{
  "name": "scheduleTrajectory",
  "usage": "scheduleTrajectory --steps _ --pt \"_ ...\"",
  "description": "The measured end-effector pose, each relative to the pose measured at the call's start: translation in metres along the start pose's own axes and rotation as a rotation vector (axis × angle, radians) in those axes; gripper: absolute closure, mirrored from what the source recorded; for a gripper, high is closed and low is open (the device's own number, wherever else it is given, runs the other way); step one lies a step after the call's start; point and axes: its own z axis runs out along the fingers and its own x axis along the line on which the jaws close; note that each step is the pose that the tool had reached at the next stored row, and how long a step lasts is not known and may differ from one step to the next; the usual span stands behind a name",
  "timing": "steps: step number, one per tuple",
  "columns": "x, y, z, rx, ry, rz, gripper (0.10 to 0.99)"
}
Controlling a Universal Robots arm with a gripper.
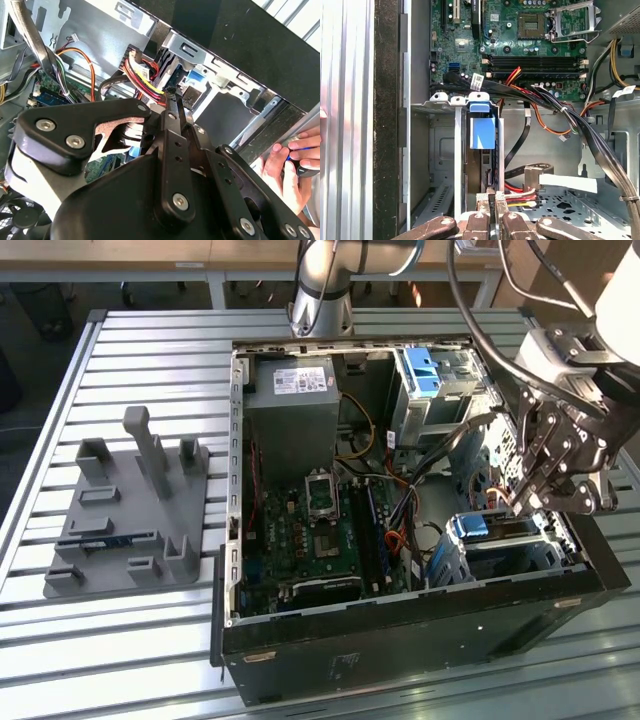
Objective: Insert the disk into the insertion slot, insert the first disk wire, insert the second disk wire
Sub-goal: 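Insert the first disk wire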
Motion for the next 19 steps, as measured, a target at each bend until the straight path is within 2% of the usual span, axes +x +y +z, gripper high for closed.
scheduleTrajectory --steps 19 --pt "0.0007 -0.0002 0.0070 0.000 -0.0003 -0.008 0.922"
